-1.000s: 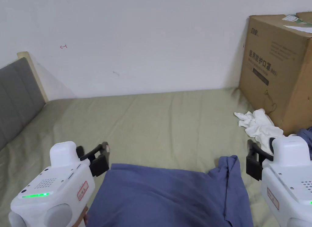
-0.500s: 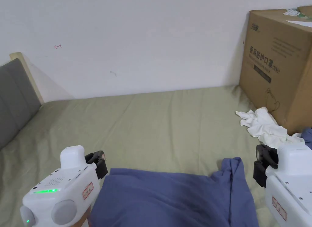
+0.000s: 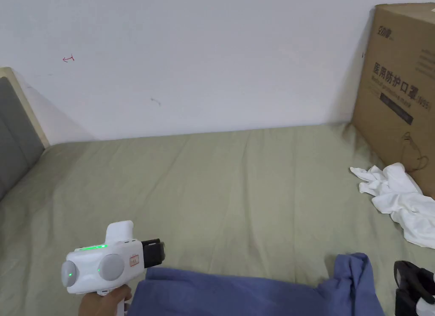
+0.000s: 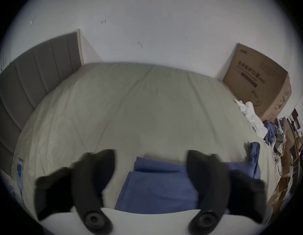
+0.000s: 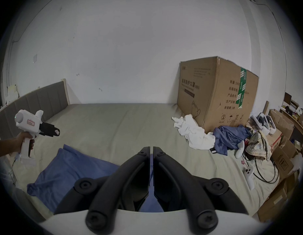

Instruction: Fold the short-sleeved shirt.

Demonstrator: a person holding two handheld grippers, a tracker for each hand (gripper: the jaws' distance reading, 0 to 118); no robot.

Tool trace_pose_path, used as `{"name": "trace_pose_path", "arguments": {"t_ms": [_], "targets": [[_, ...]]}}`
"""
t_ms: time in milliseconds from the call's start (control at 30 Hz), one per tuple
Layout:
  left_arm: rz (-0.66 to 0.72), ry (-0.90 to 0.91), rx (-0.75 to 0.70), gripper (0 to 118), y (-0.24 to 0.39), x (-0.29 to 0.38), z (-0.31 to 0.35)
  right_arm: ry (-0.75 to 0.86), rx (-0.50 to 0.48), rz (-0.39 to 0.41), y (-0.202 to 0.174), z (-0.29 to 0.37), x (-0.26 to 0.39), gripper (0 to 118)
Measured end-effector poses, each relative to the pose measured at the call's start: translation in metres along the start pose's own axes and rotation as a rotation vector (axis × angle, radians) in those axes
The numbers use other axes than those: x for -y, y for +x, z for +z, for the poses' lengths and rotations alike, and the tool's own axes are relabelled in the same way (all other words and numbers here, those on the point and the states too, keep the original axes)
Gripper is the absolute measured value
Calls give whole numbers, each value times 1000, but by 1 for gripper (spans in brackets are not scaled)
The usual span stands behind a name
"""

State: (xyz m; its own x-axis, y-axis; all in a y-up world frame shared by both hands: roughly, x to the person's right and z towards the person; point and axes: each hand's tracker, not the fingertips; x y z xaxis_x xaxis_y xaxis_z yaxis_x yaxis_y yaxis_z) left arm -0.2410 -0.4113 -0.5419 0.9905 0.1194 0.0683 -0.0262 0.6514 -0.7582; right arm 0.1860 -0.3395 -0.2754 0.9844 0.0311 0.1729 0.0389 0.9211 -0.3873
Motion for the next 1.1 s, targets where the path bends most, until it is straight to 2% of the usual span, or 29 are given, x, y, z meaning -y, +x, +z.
{"name": "trace_pose_path", "arguments": {"t_ms": [67,133,167,333,367,400,433,467,500,567,600,633,700,733,833,867,900,933,967,1100], "targets": [[13,-42,-5,101,-2,-3,-21,-27,7,7,0,-15,6,5],[20,-78,-12,117,-8,-1,-43,-51,13,5,2,-26,13,5],[15,-111,-10,118,-12,0,-53,-63,12,0,3,-31,16,5],[-66,-246,-21,118,-14,12,-80,-108,22,-18,5,-44,31,5],[-81,-243,-30,114,-11,14,-83,-120,18,-22,6,-47,34,5],[-98,-247,-41,98,-8,17,-85,-129,17,-25,7,-48,36,5],[-119,-252,-46,77,-3,19,-89,-135,18,-27,7,-49,38,5],[-145,-270,-34,62,2,22,-93,-141,18,-30,8,-50,40,5],[-162,-296,-5,57,7,25,-95,-149,17,-34,9,-51,41,5],[-209,-258,-61,36,19,30,-94,-164,22,-40,14,-52,42,5],[-212,-255,-33,31,21,30,-92,-174,25,-46,16,-54,43,5],[-205,-253,-27,31,22,29,-89,-192,29,-58,19,-57,43,5],[-192,-217,14,12,23,27,-80,-241,29,-92,27,-70,43,6],[-166,-190,40,12,23,25,-71,-267,31,-102,31,-78,44,10],[-132,-90,78,12,23,23,-37,-364,19,-121,38,-109,46,39],[-114,-65,95,12,21,22,-25,-375,19,-130,40,-120,48,55],[-93,-36,123,12,19,22,-13,-415,11,-126,42,-134,51,85],[-79,-29,147,12,18,21,-4,-453,5,-130,43,-147,54,103],[-74,-18,155,12,17,20,5,-483,3,-126,42,-160,57,111],[-91,3,160,12,16,18,23,-538,35,-145,38,-199,72,112]]}}
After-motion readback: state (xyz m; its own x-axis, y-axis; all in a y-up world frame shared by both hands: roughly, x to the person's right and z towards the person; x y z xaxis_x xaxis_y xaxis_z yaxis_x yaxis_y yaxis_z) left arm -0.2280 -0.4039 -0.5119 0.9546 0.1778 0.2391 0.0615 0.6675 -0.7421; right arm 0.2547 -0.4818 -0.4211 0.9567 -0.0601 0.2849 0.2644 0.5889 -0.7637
